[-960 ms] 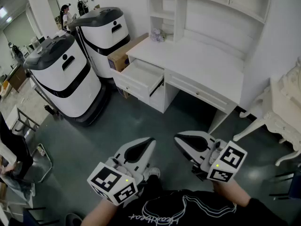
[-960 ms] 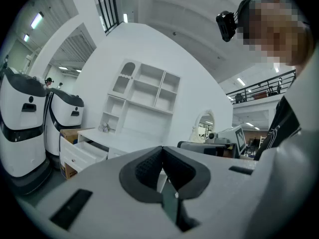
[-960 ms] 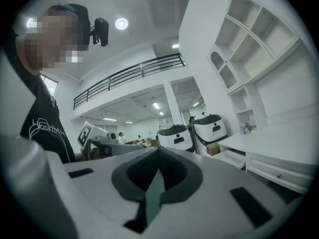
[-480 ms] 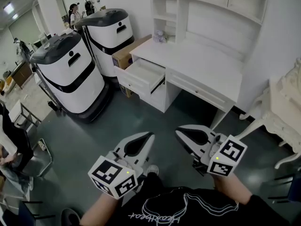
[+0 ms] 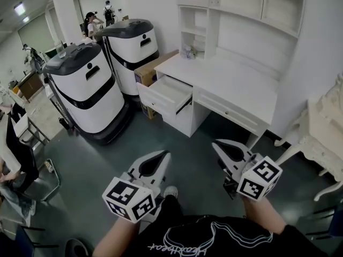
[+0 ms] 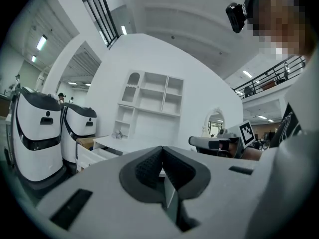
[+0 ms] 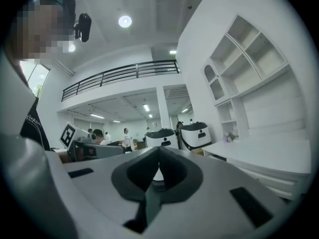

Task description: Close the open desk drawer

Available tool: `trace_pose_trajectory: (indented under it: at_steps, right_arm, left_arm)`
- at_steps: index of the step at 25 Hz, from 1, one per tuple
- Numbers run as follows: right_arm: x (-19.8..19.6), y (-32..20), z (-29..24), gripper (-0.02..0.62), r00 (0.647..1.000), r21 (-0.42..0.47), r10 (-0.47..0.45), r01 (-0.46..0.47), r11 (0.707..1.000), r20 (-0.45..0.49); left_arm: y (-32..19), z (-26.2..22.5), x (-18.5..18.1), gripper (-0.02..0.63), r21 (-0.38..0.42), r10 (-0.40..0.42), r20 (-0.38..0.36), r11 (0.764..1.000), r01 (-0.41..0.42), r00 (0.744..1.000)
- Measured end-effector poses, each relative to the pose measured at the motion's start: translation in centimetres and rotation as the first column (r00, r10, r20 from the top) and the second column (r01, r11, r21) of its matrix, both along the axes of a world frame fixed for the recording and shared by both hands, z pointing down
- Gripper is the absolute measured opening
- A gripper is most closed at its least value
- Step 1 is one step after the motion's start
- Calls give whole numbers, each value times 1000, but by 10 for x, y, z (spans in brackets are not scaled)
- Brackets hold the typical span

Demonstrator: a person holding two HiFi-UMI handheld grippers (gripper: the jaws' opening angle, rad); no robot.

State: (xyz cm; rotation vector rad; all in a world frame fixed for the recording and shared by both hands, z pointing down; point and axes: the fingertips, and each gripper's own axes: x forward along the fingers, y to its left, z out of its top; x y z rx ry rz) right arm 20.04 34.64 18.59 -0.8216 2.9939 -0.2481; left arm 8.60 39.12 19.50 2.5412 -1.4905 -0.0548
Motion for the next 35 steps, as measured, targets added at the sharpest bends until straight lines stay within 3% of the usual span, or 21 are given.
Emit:
trace_pose_trajectory:
  at_steps: [6,14,24,35]
  right_arm:
    - [-3,-18,6,6,1000,16,24,-24,1000,-4]
    - [-39,-68,21,6,1000,-1,10,-10,1000,-16]
    - [-109,-181,36,6,1000,-70,25,-26,997,-3]
    - [-175,-326,48,6,991,-134,131,-131,982,-9]
  left_arm:
    - [-16,10,-18,3,6,-41,6,999,41,999]
    - [-68,23,-50,3,-20,-37,-21,999,37,999]
    - [-188,40,-115,3,-100,11,-26,995,-13,1000]
    - [-343,57,-194,3,-159,93,-29,983,-96,995]
